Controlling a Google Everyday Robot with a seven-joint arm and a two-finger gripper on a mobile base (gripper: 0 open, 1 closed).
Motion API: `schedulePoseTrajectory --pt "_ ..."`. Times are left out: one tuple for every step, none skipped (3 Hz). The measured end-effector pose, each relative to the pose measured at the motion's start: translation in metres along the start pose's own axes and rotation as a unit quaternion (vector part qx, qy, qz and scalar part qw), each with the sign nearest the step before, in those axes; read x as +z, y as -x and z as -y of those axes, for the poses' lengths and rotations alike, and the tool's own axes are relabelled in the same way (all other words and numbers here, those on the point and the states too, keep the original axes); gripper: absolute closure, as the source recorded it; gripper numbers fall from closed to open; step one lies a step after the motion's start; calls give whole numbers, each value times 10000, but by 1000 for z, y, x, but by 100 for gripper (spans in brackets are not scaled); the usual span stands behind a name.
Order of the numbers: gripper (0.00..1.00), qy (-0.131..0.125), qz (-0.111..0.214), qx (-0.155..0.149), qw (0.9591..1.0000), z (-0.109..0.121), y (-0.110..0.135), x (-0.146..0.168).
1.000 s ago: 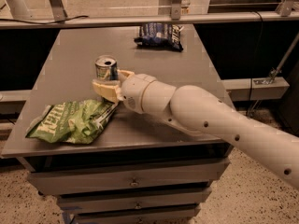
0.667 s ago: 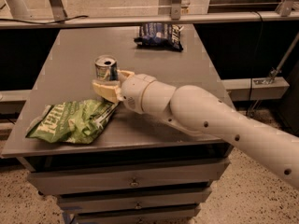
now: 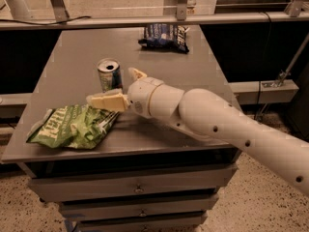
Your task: Move redbull can near green jalapeno chip bag
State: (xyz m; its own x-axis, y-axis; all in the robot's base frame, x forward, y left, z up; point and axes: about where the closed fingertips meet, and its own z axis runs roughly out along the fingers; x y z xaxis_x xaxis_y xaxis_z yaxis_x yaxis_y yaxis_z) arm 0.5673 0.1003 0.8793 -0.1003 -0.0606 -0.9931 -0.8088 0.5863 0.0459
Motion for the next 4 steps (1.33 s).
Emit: schedulePoseTrajectory --pt "0 34 -25 -44 10000 0 1 -9" --pt "0 -8 -137 1 9999 4 -6 -39" --pt "0 -362 -334 31 9988 35 -18 -98" --pt "0 -876 -466 -46 9951 78 -21 -152"
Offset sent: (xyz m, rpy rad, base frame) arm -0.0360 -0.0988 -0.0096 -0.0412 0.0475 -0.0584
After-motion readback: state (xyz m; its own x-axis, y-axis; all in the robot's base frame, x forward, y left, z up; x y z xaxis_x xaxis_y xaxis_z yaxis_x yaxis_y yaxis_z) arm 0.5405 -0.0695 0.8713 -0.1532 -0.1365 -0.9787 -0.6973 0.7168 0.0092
